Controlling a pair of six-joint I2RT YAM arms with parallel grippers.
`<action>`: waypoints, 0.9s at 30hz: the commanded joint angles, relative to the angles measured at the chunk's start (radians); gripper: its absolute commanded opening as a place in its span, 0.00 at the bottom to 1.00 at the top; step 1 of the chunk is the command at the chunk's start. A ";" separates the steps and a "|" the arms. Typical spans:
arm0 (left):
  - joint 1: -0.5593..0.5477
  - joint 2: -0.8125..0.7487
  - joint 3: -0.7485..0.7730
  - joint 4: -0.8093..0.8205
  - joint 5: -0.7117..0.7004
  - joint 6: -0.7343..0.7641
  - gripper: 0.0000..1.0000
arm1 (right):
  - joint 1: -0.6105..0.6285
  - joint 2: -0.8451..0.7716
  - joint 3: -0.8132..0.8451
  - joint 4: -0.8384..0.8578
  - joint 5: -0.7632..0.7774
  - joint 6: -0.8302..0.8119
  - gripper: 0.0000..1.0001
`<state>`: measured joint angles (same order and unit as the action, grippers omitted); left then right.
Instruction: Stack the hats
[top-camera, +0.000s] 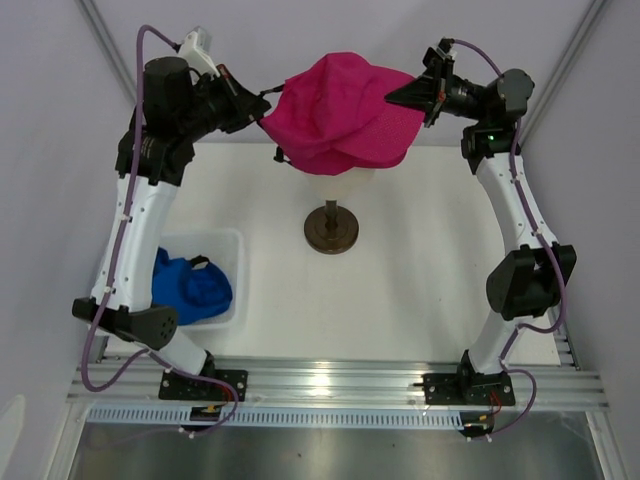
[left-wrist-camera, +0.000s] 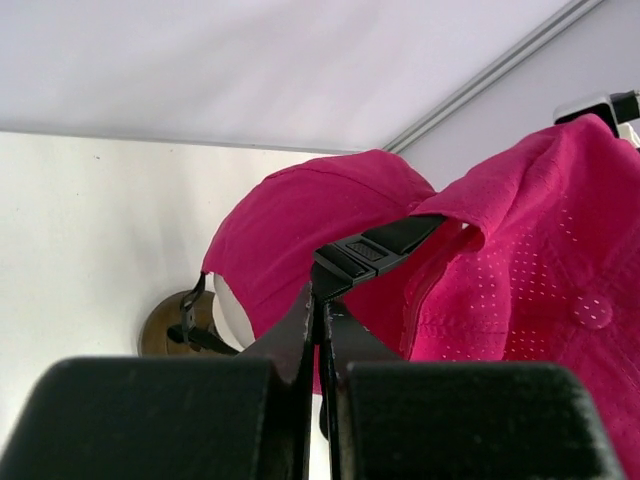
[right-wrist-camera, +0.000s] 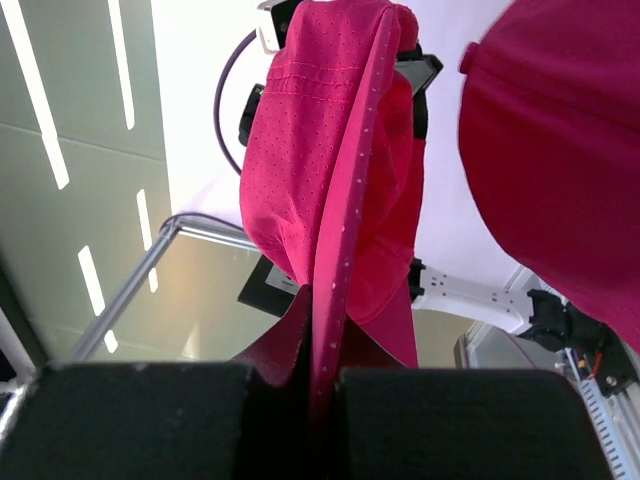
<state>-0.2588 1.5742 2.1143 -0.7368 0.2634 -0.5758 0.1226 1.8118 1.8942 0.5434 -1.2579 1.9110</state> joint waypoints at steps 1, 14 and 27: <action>0.009 0.032 0.027 -0.041 -0.062 -0.001 0.01 | -0.051 0.001 -0.042 0.098 0.031 0.080 0.00; 0.047 0.112 -0.024 0.007 -0.053 0.016 0.01 | -0.052 0.034 -0.008 -0.266 0.035 -0.277 0.00; 0.075 0.205 0.017 -0.033 -0.015 0.031 0.01 | -0.058 0.069 0.043 -0.530 0.055 -0.527 0.22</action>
<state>-0.2165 1.7626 2.1178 -0.7494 0.2558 -0.5690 0.0994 1.9038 1.9373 0.0471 -1.2476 1.4574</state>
